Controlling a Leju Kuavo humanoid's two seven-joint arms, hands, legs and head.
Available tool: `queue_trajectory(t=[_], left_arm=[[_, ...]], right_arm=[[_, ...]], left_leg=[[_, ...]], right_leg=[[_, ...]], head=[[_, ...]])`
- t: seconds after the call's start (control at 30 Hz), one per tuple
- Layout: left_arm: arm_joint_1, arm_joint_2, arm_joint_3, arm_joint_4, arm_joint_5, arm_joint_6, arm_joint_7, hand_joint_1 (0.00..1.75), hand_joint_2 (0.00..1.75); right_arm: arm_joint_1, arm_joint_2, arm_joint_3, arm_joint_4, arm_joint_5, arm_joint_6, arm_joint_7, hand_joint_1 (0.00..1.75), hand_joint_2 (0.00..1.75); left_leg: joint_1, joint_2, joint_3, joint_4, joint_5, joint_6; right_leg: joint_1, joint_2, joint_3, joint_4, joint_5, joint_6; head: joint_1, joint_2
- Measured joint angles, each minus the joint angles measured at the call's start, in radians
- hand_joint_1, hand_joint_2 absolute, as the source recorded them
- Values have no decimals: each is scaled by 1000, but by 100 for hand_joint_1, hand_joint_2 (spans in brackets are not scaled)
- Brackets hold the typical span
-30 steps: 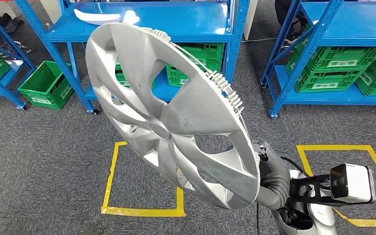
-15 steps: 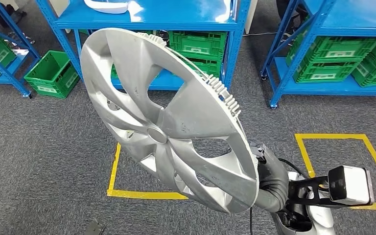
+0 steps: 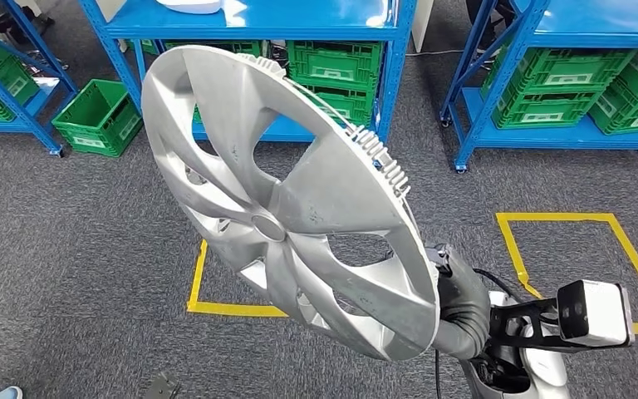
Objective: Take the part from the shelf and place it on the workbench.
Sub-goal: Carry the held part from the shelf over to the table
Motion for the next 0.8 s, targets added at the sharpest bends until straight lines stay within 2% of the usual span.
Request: queue_trajectory(t=[0.03,0.1,0.13,0.17,0.23,0.27,0.3,0.33,0.37,0.4,0.43,0.47,0.5,0.53,0.6,0.63,0.67,0.73,0.77,0.8], left_arm=[[0,0,-2,-1,0,0,0,0,175],[1,0,-3,-2,2,-1,1,0,175],[0,0,-5,-3,4,-2,2,0,175],[0,0,-7,-4,5,-3,3,0,175],[-1,0,-11,-6,9,-6,5,0,175],[-1,0,-12,-7,11,-7,6,0,175],[-1,0,-13,-7,13,-7,6,0,175],[-1,0,-13,-7,16,-7,7,0,175],[0,0,-13,-7,17,-7,7,0,175],[-1,0,-13,-7,18,-7,7,0,175],[0,-1,-13,-7,19,-7,7,0,175],[0,-2,-13,-7,21,-6,7,0,175],[0,-3,-13,-7,24,-5,8,0,175],[0,-3,-14,-7,26,-4,8,0,175],[2,-3,-14,-7,29,-3,8,0,175],[3,-2,-13,-7,30,-2,9,0,175],[4,-2,-13,-7,31,-2,10,0,175],[5,-1,-13,-7,34,-1,10,0,175],[5,-1,-13,-7,34,-1,10,0,175],[5,0,-13,-7,35,-1,10,0,175]], right_arm=[[-1,-1,0,0,-1,0,-1,175,175],[0,-3,2,0,-6,0,-3,175,175],[0,-5,3,1,-8,0,-5,175,175],[0,-7,5,1,-11,0,-6,175,175],[0,-10,9,4,-15,0,-7,175,175],[0,-11,11,7,-17,0,-7,175,175],[0,-12,14,10,-18,0,-7,175,175],[0,-13,17,14,-19,0,-7,175,175],[0,-14,20,17,-20,0,-7,175,175],[-1,-14,24,20,-21,0,-7,175,175],[-2,-15,27,22,-21,1,-7,175,175],[-3,-16,30,24,-21,2,-7,175,175],[-5,-16,33,25,-22,2,-7,175,175],[-7,-17,36,27,-23,3,-7,175,175],[-10,-18,41,32,-25,3,-7,175,175],[-12,-19,44,36,-26,3,-7,175,175],[-14,-18,47,39,-28,3,-7,175,175],[-17,-17,54,47,-33,3,-7,175,175],[-17,-16,56,51,-35,3,-6,175,175],[-17,-16,57,55,-36,3,-6,175,175]], left_leg=[[-5,-1,9,-23,-6,9],[-8,1,-5,-30,12,31],[-9,4,-14,-34,24,42],[-8,6,-27,-38,39,53],[-13,8,-57,-39,65,66],[-17,9,-73,-37,77,68],[-21,9,-88,-36,89,70],[-25,9,-105,-33,100,70],[-29,9,-121,-30,110,71],[-32,8,-136,-26,120,70],[-34,7,-149,-20,128,69],[-36,7,-160,-16,136,66],[-36,7,-168,-13,146,62],[-36,7,-174,-13,156,57],[-34,6,-185,-15,172,46],[-33,5,-193,-6,158,40],[-30,3,-203,19,124,33],[-19,2,-232,130,20,16],[-12,3,-244,199,-20,7],[-6,3,-249,254,-37,0]], right_leg=[[0,-1,-3,-3,10,8],[-2,-2,-10,-7,20,21],[-2,-1,-21,8,4,19],[-2,0,-36,41,-30,13],[-2,2,-75,165,-125,-3],[-1,3,-89,233,-158,-4],[-1,3,-92,283,-170,1],[-1,3,-78,303,-162,9],[0,3,-47,284,-142,16],[3,3,1,232,-121,19],[8,3,60,155,-114,13],[13,2,116,72,-121,4],[18,2,154,11,-130,-4],[23,2,175,-28,-139,-11],[21,0,165,-43,-127,-18],[17,-1,156,-45,-116,-24],[11,-3,145,-47,-103,-31],[7,-5,121,-46,-79,-38],[6,-6,107,-43,-68,-36],[5,-6,92,-38,-58,-34]], head=[[1,0],[2,0],[2,0],[3,0],[4,0],[4,0],[4,0],[4,0],[4,0],[4,0],[4,0],[3,0],[3,0],[4,0],[6,0],[6,0],[5,0],[2,0],[1,0],[1,0]])
